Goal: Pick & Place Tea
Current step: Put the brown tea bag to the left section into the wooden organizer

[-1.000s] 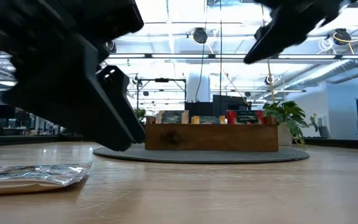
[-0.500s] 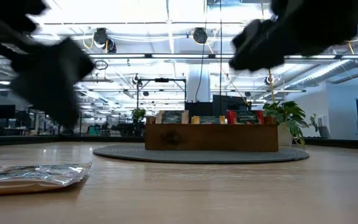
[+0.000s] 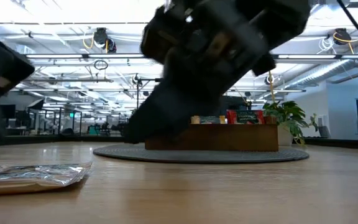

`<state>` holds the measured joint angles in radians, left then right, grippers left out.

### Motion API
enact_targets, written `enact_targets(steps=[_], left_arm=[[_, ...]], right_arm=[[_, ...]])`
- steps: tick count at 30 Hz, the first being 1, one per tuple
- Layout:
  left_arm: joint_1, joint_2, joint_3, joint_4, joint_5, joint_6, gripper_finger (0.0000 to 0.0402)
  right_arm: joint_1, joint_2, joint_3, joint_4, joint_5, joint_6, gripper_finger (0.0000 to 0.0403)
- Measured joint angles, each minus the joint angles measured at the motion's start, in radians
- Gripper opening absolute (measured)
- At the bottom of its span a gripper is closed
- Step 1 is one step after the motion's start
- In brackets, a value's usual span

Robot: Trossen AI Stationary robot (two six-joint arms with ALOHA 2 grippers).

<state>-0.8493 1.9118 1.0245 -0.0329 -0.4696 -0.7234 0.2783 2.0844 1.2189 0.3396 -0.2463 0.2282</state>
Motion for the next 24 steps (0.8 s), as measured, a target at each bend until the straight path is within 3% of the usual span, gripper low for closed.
enact_targets(steps=[5, 11, 15, 24], left_arm=[[-0.013, 0.000, 0.000, 0.006, -0.032, 0.006, 0.0145], [-0.017, 0.000, 0.000, 0.009, -0.046, -0.018, 0.0063], [-0.008, 0.000, 0.000, 0.011, -0.060, -0.023, 0.0011], [-0.001, 0.060, 0.001, 0.017, 0.011, -0.037, 0.0005]], right_arm=[[-0.019, 0.051, 0.035, 0.008, 0.018, -0.004, 0.0128], [-0.009, 0.049, 0.035, 0.014, 0.121, 0.010, 0.0143], [0.000, 0.048, 0.034, 0.039, 0.115, 0.022, 0.0144], [0.023, 0.049, 0.034, 0.036, 0.116, 0.057, 0.0142]])
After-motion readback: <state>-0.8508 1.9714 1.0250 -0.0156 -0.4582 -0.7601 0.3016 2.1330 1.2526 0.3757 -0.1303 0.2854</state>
